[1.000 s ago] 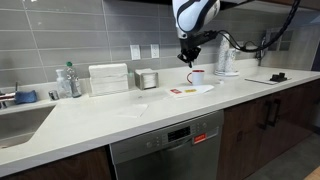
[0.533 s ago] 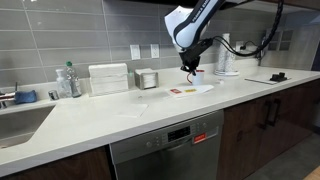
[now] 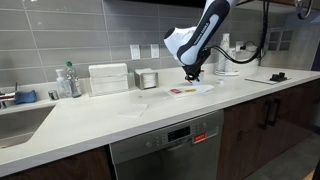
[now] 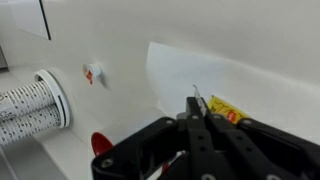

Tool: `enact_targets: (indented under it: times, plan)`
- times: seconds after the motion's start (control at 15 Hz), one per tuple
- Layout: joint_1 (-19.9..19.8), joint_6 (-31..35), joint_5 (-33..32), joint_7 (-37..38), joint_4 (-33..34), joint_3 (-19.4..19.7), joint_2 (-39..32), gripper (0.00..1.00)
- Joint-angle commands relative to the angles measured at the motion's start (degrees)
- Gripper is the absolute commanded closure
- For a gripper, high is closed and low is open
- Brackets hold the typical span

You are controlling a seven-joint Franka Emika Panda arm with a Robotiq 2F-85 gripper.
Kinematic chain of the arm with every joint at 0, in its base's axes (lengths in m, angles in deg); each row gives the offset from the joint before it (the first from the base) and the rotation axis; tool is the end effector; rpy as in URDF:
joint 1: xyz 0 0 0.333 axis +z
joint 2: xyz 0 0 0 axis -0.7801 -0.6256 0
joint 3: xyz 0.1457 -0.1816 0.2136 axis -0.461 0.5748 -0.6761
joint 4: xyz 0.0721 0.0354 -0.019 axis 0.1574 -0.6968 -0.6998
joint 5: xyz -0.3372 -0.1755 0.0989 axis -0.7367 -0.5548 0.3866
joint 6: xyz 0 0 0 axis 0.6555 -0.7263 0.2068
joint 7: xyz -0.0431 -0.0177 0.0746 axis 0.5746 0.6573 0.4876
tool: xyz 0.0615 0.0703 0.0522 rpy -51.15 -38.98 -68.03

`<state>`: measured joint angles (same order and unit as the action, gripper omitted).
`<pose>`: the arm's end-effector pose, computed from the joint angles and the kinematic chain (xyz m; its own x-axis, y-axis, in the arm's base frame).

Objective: Put the white sachet on the white napkin on the right

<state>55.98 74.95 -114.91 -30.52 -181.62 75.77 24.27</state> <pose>0.6461 -0.0127 0.3175 0.9785 0.1801 0.1007 0.0689 -0.7449 0.6636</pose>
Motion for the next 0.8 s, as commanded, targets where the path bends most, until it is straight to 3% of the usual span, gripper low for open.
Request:
enact_targets:
  times: [0.0, 0.73]
  plan:
    - [0.15, 0.47, -4.11, 1.38, 3.07, 1.43, -4.96, 1.0]
    - [-0.56, 2.51, -9.28, 3.91, 10.48, 3.56, -12.62, 1.0]
